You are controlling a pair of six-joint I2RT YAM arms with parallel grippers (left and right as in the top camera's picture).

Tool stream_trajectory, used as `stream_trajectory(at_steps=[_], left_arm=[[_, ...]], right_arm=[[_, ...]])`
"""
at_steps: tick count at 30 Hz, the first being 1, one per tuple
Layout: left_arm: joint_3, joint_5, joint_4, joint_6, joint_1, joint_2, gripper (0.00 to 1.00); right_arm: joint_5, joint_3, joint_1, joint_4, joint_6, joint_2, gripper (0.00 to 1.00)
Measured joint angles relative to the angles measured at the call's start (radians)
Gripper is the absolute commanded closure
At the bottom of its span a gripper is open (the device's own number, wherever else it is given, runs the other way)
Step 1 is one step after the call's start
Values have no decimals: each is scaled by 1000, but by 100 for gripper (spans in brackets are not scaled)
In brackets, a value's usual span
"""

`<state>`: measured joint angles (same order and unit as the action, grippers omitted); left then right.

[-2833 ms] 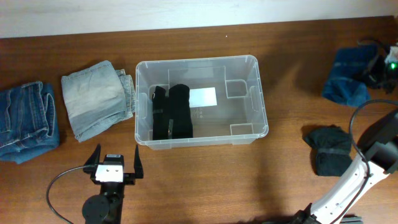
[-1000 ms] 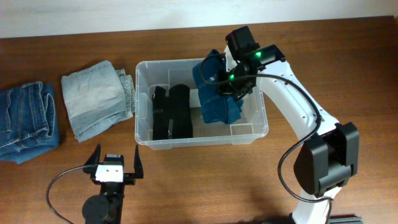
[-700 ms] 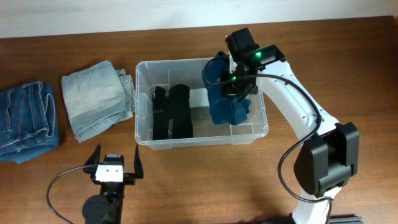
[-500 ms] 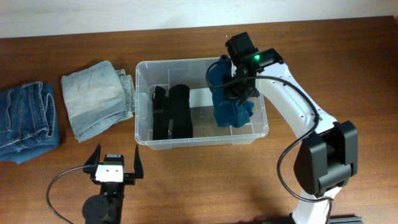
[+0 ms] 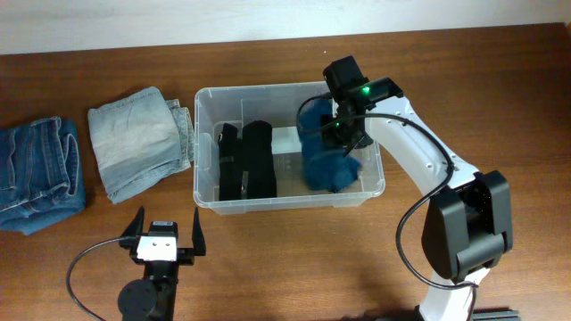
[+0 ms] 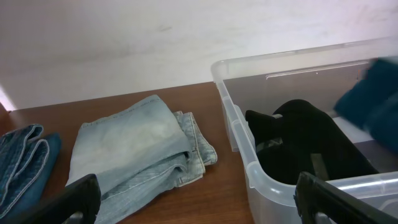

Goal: Pack container
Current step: 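Lower the teal-blue garment into the box's right side and release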

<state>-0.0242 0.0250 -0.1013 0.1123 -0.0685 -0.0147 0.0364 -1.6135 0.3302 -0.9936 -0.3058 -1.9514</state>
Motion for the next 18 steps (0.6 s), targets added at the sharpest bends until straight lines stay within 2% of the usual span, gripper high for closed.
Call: stream_trajectory(at_steps=[5, 14, 16, 18], left_arm=[[0, 0, 0, 0, 0, 0, 0], [0, 0, 0, 0, 0, 0, 0], [0, 0, 0, 0, 0, 0, 0], [0, 0, 0, 0, 0, 0, 0]], right_arm=[[-3, 0, 0, 0, 50, 0, 35], [-3, -92, 0, -64, 133, 0, 35], [-3, -114, 0, -78, 138, 0, 39], [-3, -118, 0, -89, 148, 0, 51]])
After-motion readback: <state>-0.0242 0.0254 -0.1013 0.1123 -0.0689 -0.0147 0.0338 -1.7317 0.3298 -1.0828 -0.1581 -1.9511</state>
